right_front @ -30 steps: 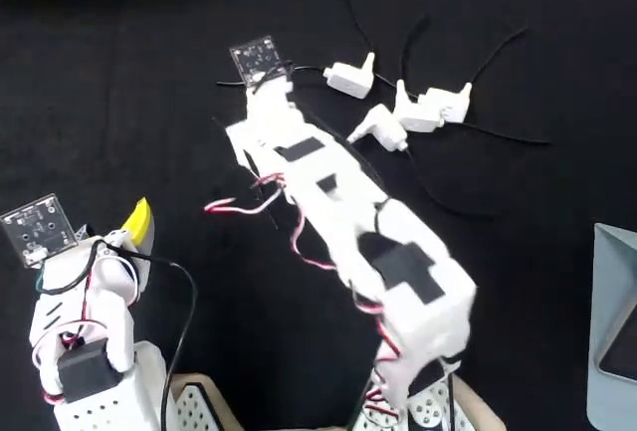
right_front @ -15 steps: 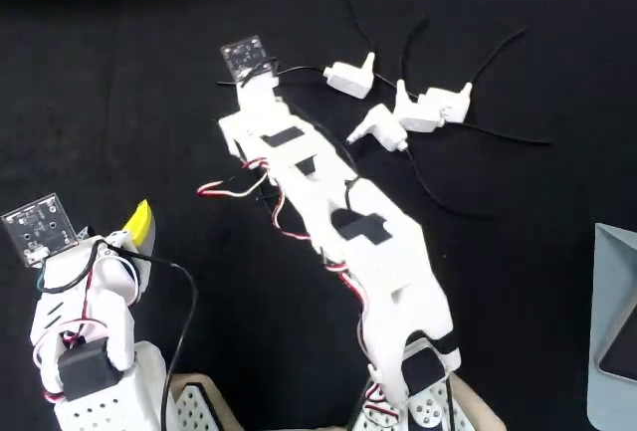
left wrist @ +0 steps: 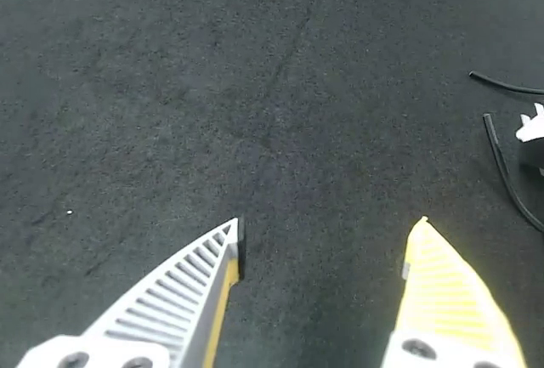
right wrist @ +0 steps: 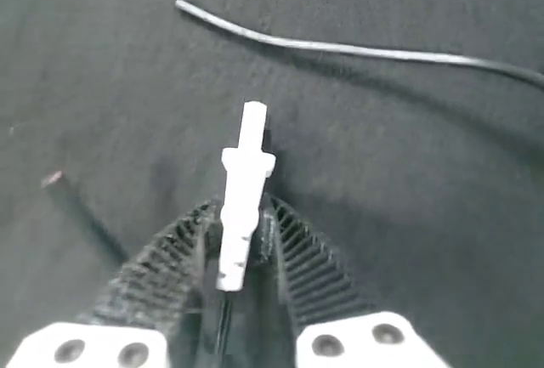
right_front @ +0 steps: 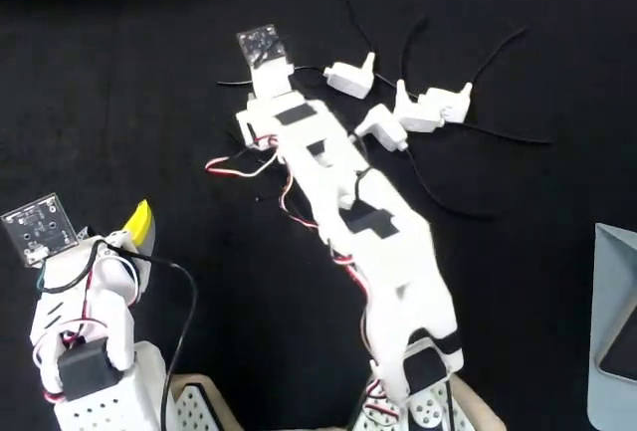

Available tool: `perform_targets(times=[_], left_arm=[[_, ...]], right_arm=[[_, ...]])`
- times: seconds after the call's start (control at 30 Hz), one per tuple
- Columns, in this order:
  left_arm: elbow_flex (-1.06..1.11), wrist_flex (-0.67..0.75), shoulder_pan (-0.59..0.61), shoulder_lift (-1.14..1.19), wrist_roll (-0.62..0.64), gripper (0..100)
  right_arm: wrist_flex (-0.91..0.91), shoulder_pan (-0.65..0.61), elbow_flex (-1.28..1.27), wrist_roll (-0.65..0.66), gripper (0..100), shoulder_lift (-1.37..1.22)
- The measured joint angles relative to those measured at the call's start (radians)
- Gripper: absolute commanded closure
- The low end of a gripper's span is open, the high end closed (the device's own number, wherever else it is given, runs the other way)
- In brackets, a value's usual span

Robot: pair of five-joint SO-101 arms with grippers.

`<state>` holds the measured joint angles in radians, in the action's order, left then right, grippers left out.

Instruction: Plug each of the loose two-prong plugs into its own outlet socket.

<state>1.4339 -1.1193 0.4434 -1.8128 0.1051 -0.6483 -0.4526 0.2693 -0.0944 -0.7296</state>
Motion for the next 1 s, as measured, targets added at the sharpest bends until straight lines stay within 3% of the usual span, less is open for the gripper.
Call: perform_targets(times=[0.27, 0.73, 1.0], left_arm=[[0.000, 0.000, 0.000, 0.000, 0.000, 69], [0.032, -0.032, 0.026, -0.003, -0.005, 69], [0.107, -0.025, 0.026, 0.000, -0.005, 69]], right_arm=[[-0.318, -0.075, 0.000, -0.101, 98.8, 0.302], [-0.850, -0.192, -0.003, -0.109, 98.8, 0.793], [-0.954, -0.193, -0.275, -0.183, 98.8, 1.126]])
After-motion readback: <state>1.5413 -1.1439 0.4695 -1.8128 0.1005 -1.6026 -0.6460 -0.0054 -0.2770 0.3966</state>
